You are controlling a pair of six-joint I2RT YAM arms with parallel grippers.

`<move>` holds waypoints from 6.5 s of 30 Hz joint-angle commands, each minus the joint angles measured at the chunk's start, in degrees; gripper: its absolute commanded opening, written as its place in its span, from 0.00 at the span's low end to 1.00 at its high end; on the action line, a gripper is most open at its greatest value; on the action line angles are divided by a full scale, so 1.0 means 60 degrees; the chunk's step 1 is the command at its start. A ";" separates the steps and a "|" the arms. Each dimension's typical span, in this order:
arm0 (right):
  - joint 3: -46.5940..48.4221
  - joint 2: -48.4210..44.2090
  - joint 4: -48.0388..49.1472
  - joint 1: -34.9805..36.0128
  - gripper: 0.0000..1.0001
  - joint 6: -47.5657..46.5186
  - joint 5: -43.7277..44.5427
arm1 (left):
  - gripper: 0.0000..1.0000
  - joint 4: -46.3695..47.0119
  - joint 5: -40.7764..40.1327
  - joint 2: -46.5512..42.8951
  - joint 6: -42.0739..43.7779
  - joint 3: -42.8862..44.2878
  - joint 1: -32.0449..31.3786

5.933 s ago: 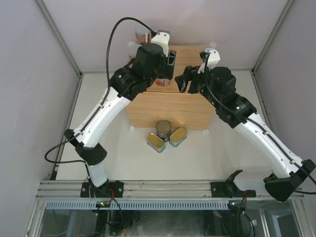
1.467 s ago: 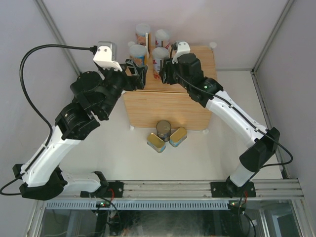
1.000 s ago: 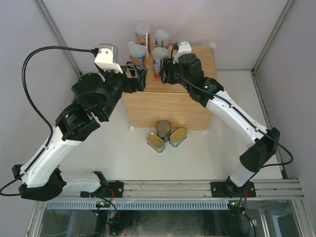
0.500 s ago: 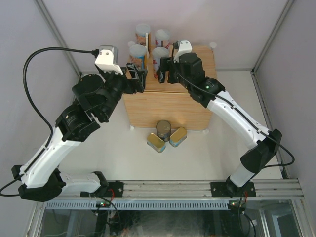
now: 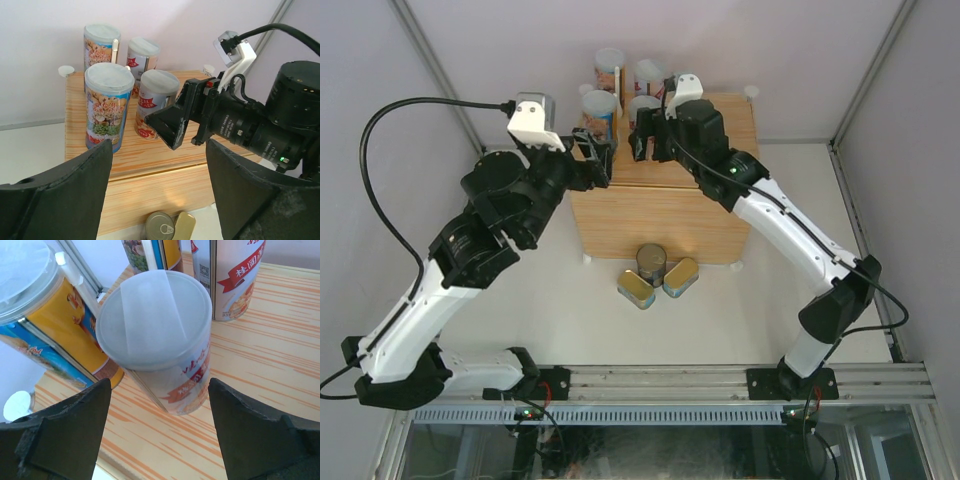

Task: Place and organize the canned foods onto the counter
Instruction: Place the canned food on the counter, then pick up the canned food from the center of the board.

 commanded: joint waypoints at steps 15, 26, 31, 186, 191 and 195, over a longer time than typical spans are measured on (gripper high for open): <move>0.1063 0.0869 0.0238 0.0044 0.80 -0.0214 0.0747 | 0.79 0.0289 0.0222 -0.0235 -0.0004 -0.0083 0.0123; 0.1180 0.1117 0.0154 -0.0047 0.76 -0.0186 0.1050 | 0.79 0.0389 0.0273 -0.0337 -0.0034 -0.0314 0.0195; 0.1160 0.1077 0.0101 -0.0062 0.72 -0.0212 0.1154 | 0.79 0.0420 0.0302 -0.0378 -0.0049 -0.0358 0.0206; -0.8950 -0.1855 0.3314 0.2496 1.00 0.0738 0.1422 | 0.79 -0.0907 0.1137 -0.2257 -0.1463 -0.2775 0.1044; -0.8954 -0.1670 0.3584 0.2385 1.00 0.0709 0.1363 | 0.79 -0.0996 0.1194 -0.2152 -0.1388 -0.2638 0.1073; -0.8958 -0.1541 0.3788 0.2322 1.00 0.0687 0.1314 | 0.79 -0.1083 0.1239 -0.2058 -0.1340 -0.2527 0.1090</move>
